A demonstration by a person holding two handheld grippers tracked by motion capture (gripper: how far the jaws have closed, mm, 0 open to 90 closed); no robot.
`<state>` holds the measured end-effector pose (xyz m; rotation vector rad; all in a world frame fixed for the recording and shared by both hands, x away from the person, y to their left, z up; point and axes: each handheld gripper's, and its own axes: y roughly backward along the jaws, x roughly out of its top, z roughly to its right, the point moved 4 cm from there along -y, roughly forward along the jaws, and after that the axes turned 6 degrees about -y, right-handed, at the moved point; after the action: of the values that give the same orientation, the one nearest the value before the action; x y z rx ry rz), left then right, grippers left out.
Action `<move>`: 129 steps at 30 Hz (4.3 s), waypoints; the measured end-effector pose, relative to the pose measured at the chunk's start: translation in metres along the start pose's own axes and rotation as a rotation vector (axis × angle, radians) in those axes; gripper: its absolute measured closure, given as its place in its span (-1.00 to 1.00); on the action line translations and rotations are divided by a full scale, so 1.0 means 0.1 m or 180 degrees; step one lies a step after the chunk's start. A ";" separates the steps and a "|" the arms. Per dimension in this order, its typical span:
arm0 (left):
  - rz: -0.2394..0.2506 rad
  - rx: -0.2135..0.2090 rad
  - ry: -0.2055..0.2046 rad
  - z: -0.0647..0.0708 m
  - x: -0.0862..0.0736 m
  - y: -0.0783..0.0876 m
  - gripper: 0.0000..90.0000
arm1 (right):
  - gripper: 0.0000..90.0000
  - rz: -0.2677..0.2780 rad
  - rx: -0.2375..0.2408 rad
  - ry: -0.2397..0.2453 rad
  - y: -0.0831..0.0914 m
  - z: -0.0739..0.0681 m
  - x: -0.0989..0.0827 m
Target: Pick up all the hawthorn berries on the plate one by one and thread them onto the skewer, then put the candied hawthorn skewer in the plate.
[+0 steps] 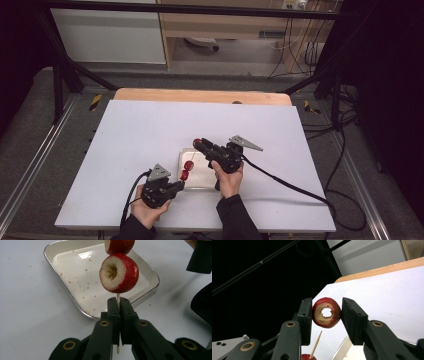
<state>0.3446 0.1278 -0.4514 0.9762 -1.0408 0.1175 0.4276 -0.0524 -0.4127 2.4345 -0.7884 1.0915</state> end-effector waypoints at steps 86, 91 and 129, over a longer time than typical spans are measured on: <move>-0.0069 -0.0010 -0.0314 -0.27 0.08 0.07 0.95 | -0.98 -0.1579 -0.0997 0.1239 1.00 0.75 -0.21; -0.0133 -0.0001 -0.0340 -0.30 0.16 0.06 0.95 | -0.98 -0.1603 -0.1090 0.1237 1.18 0.86 -0.21; -0.0854 0.0105 -0.0414 -0.17 0.41 -0.53 0.95 | -0.98 -0.1525 -0.1079 0.1127 1.54 1.04 -0.21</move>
<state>0.4050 0.0942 -0.4551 1.1562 -1.0185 -0.1522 0.3799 -0.2203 -0.4807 1.9275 -0.2309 1.0497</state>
